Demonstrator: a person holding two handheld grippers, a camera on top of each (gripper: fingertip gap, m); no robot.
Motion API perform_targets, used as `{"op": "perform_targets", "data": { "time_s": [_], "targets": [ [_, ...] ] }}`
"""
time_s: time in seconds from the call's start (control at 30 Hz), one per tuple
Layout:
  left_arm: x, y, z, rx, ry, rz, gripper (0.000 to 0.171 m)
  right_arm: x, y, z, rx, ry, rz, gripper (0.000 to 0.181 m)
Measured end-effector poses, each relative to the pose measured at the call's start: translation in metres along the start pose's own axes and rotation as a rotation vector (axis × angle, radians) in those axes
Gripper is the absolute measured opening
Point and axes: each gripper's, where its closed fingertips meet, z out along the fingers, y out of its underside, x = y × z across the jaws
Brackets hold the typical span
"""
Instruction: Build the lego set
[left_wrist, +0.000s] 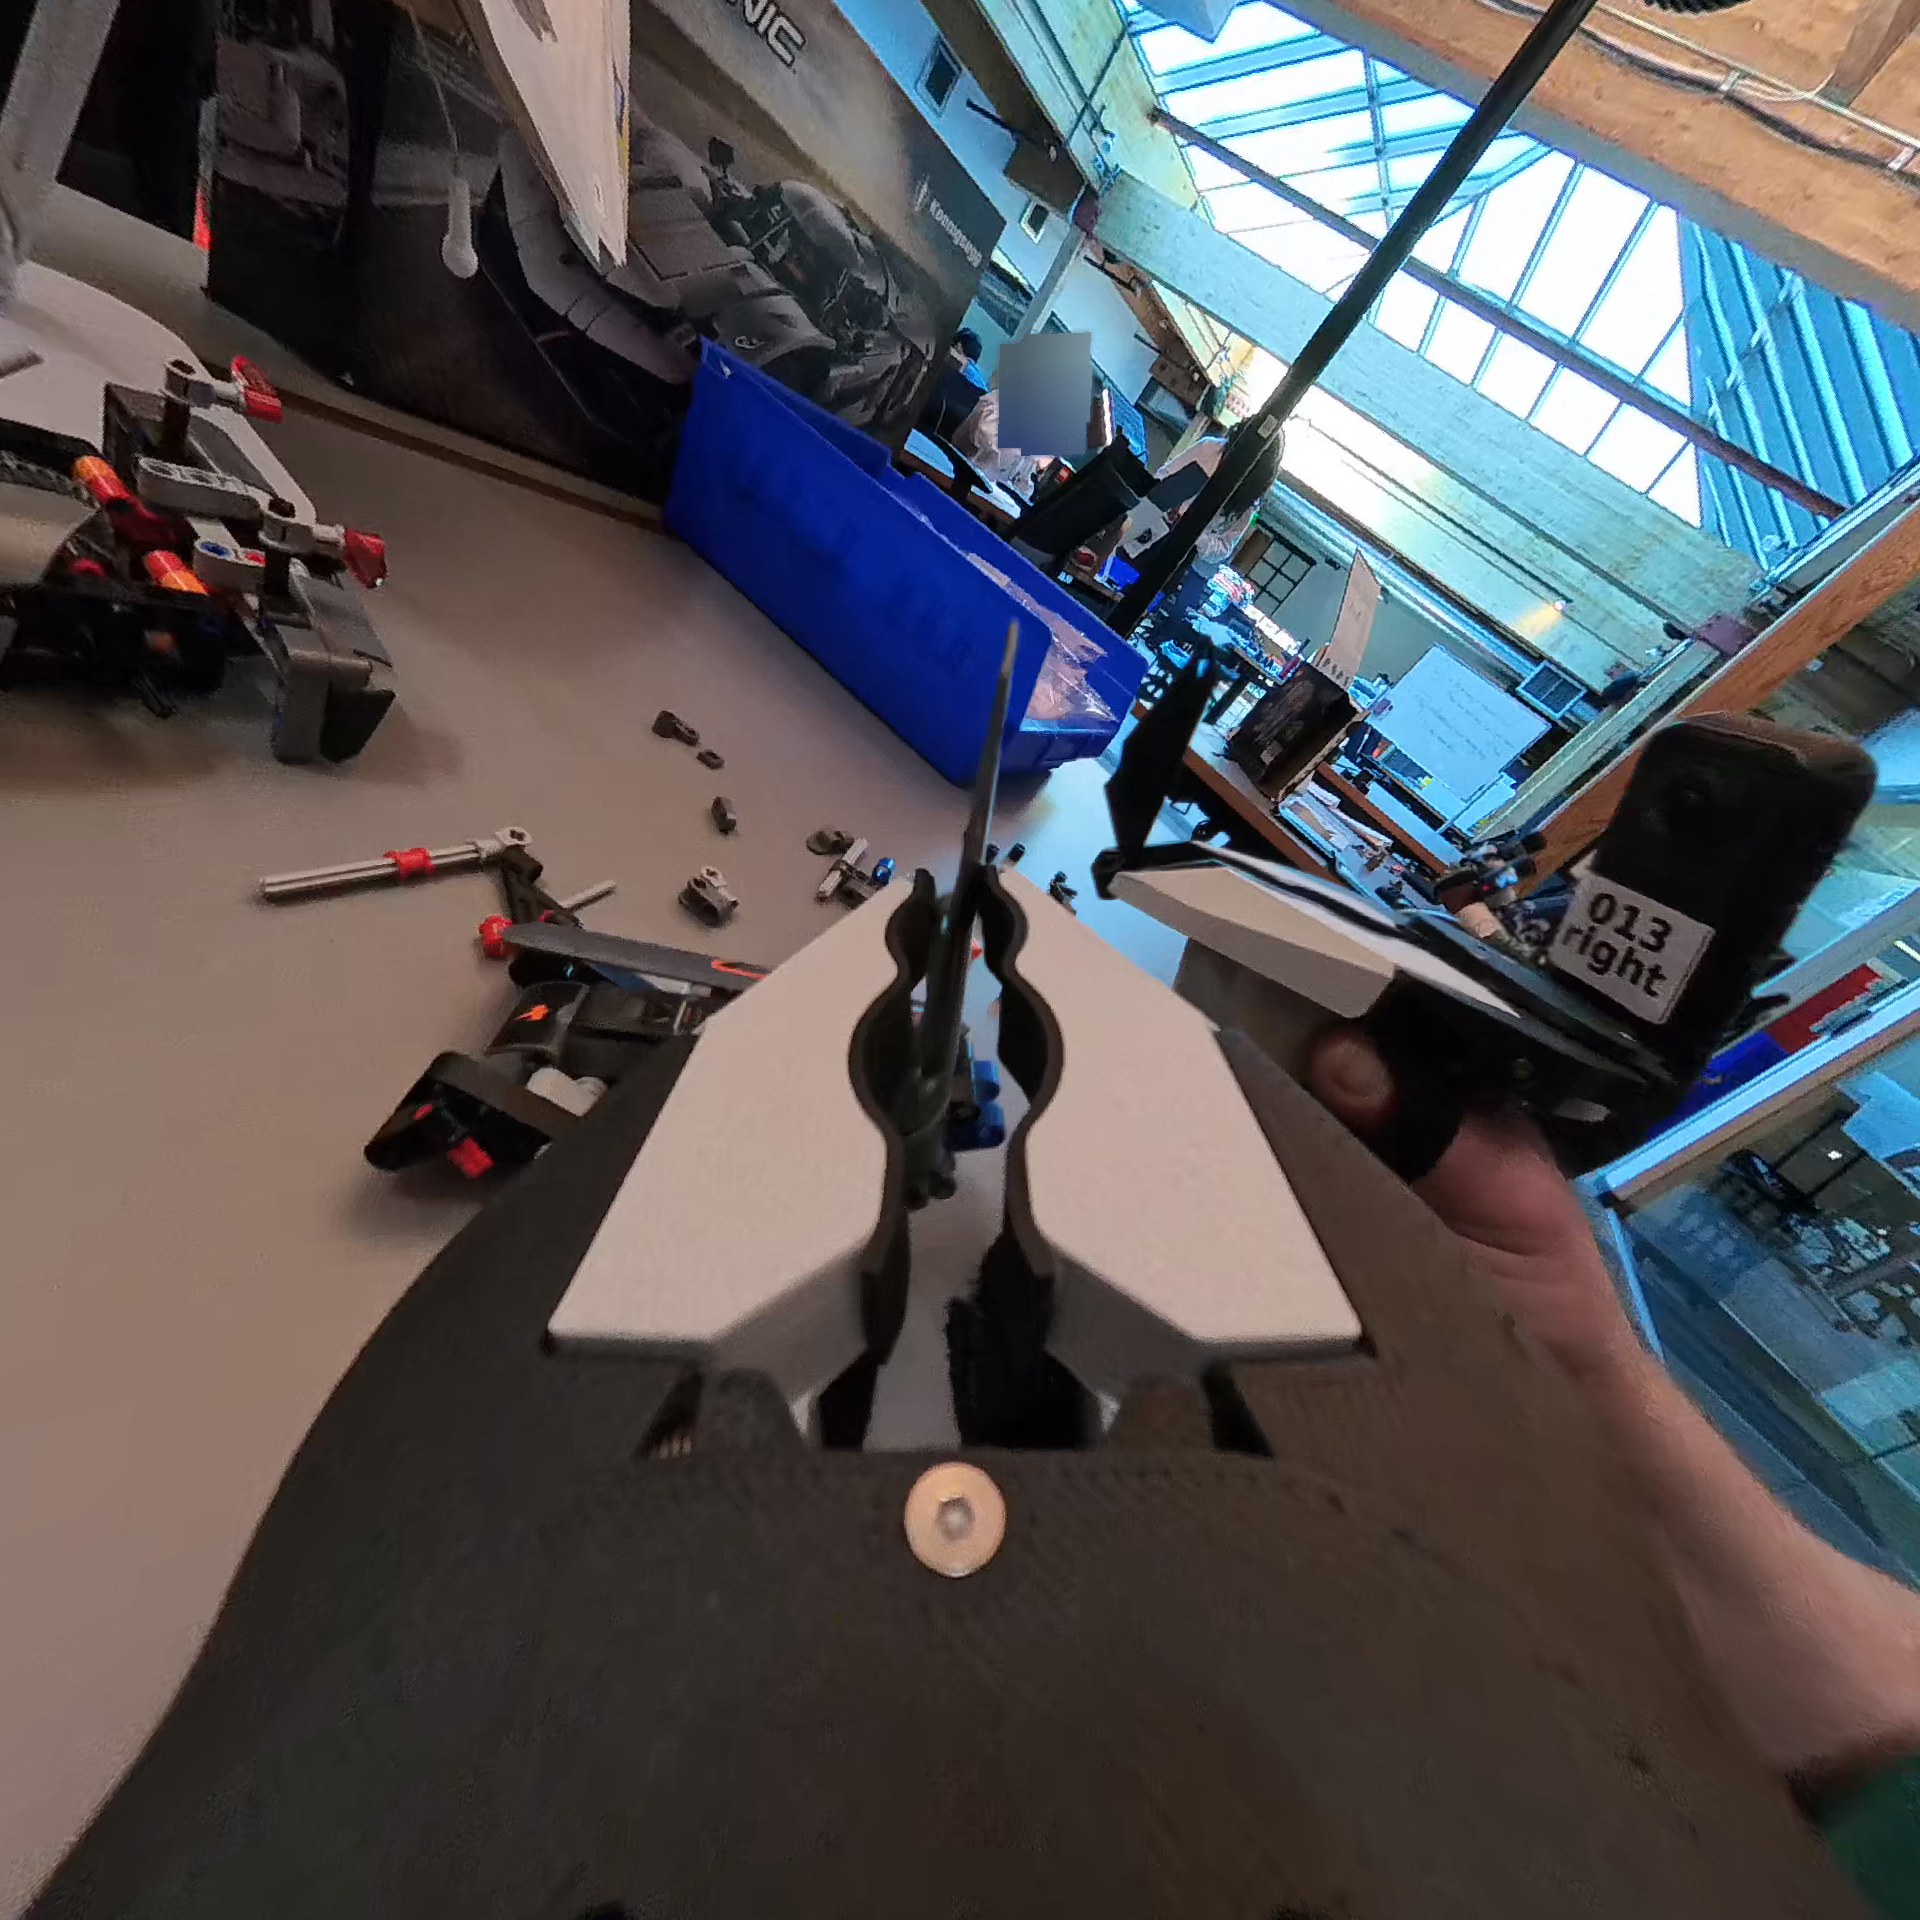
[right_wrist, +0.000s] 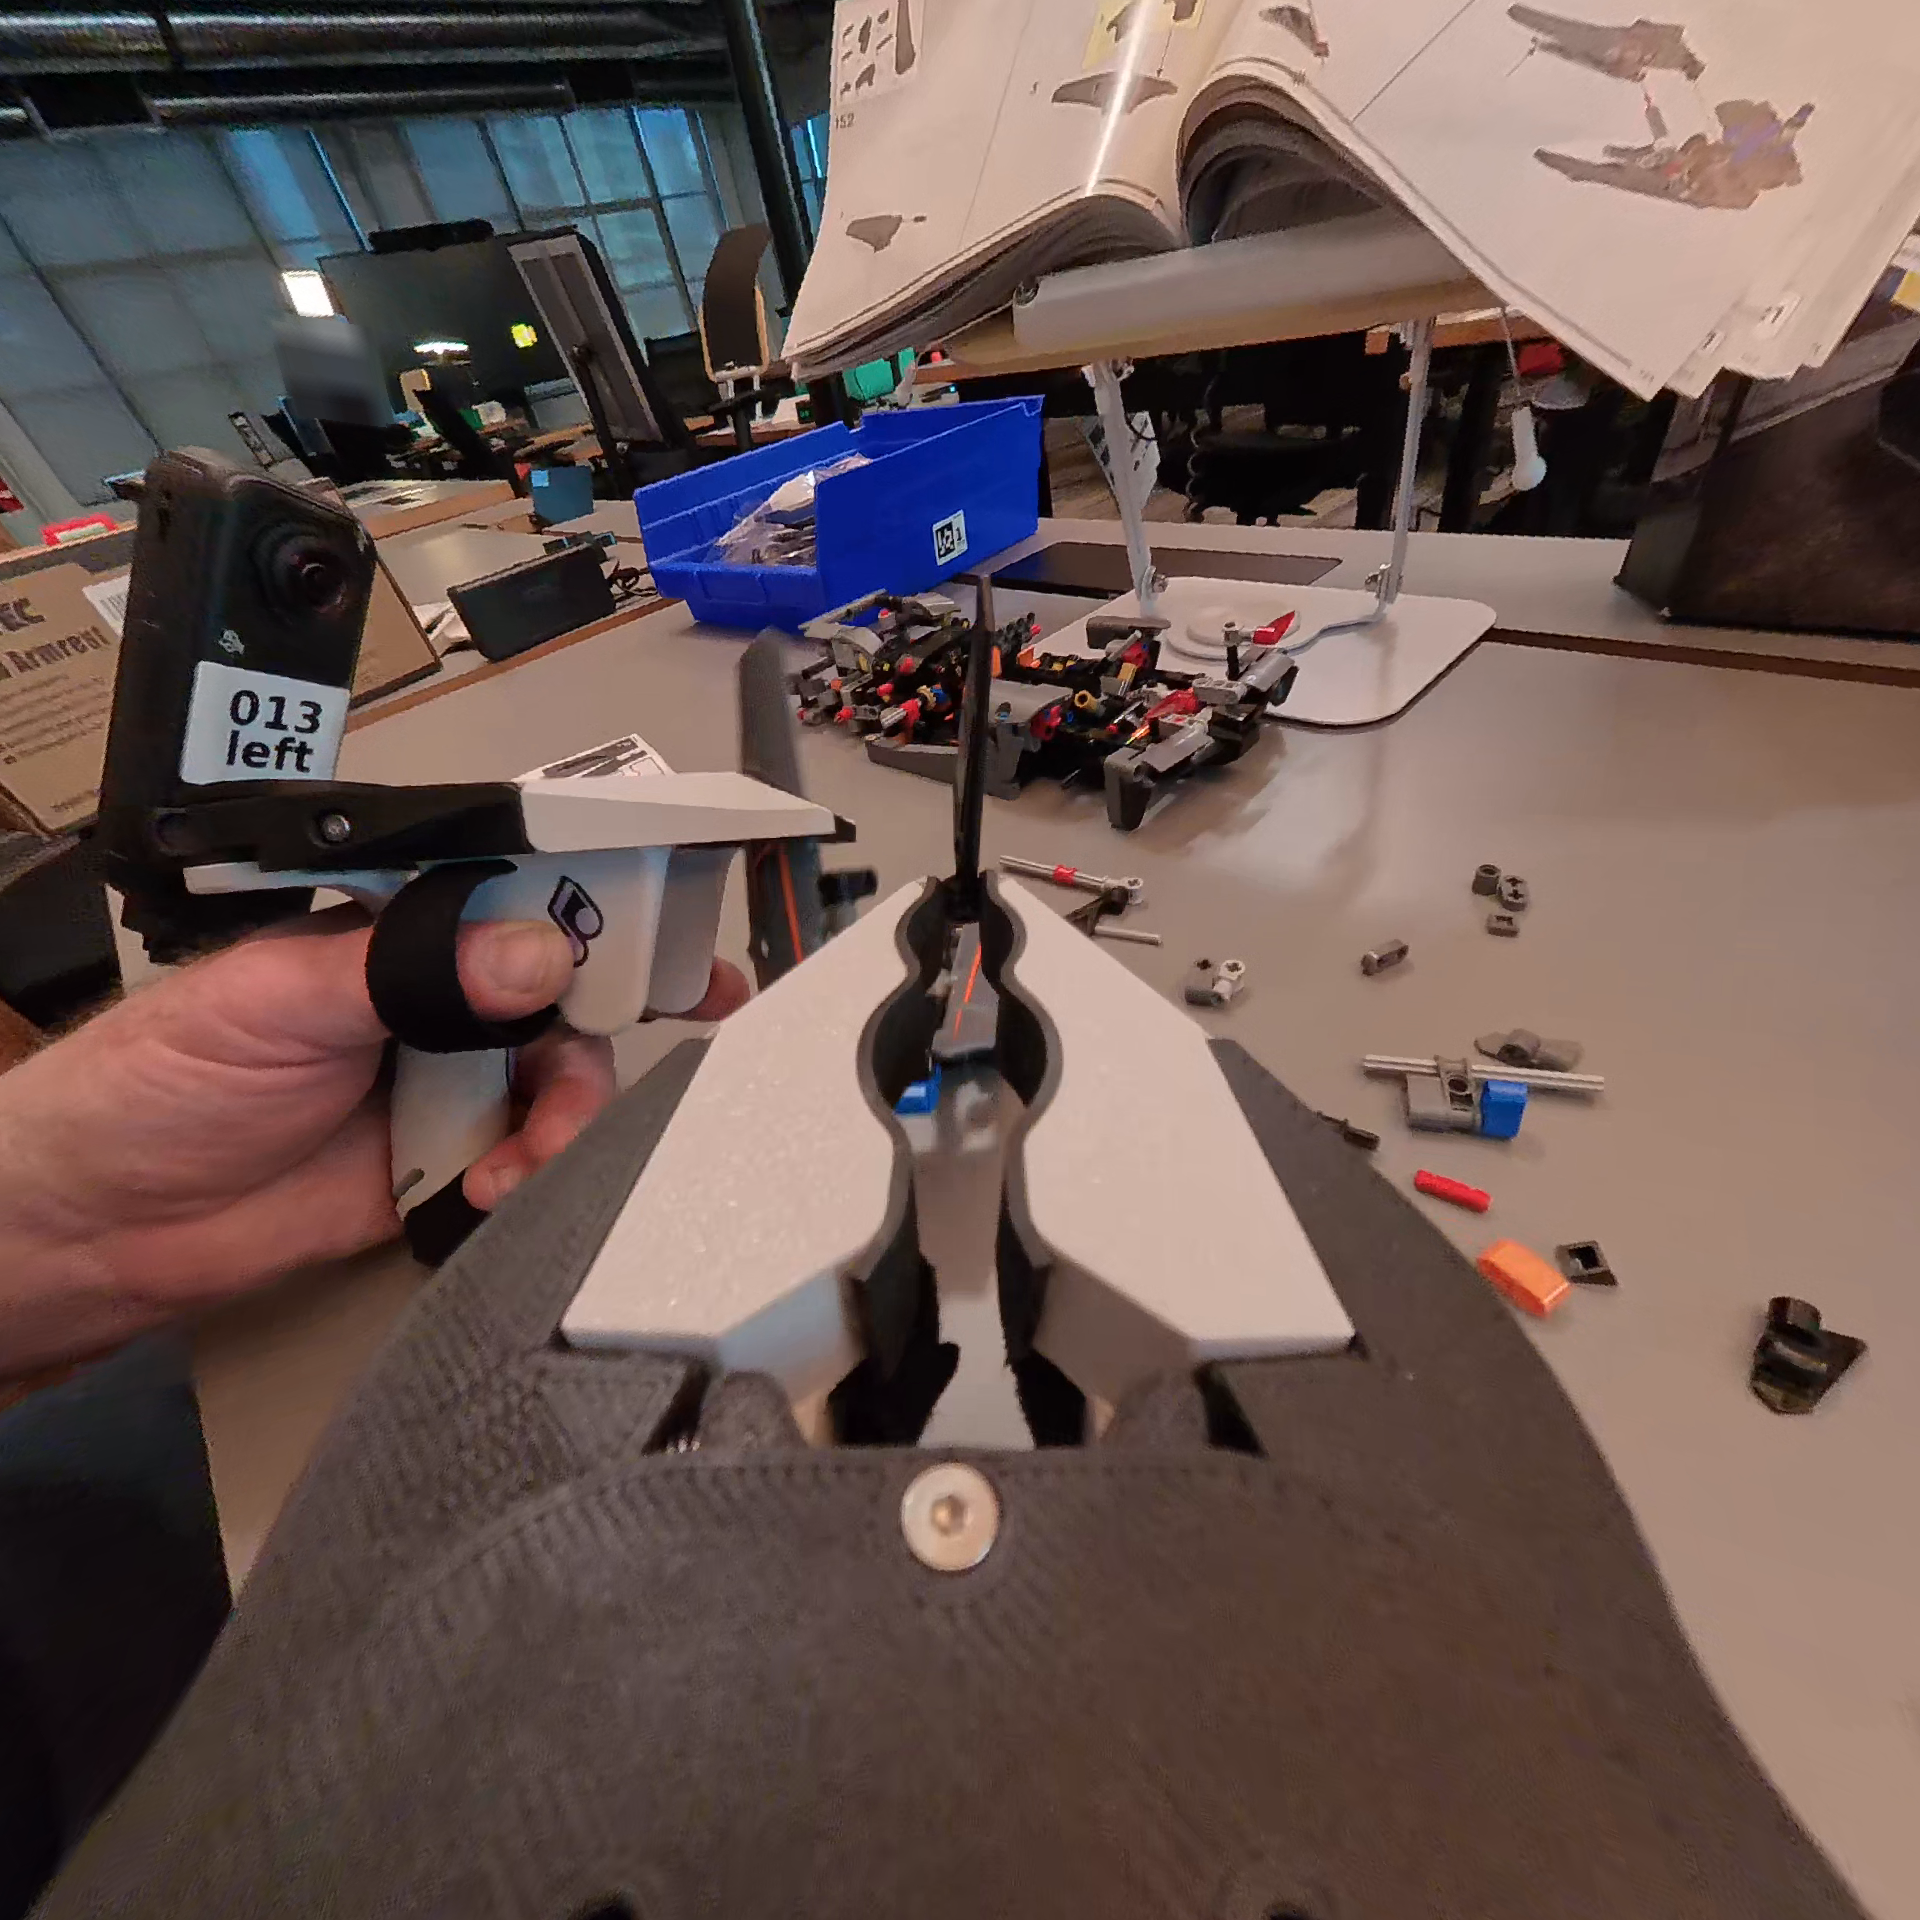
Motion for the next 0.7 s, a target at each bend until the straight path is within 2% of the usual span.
{"op": "perform_targets", "data": {
  "time_s": [0.37, 0.53, 0.7],
  "targets": [
    [-0.001, 0.007, -0.018, -0.092, 0.031, 0.025, 0.029, -0.008, 0.010, -0.005, -0.042, -0.062, 0.032, 0.004],
    [0.000, 0.013, -0.018, -0.257, 0.150, 0.114, 0.040, -0.012, 0.015, -0.002, -0.071, -0.104, 0.052, 0.004],
    [-0.004, 0.025, -0.014, -0.430, 0.257, 0.304, 0.051, -0.014, 0.016, -0.002, -0.080, -0.128, 0.066, 0.003]
  ]
}}
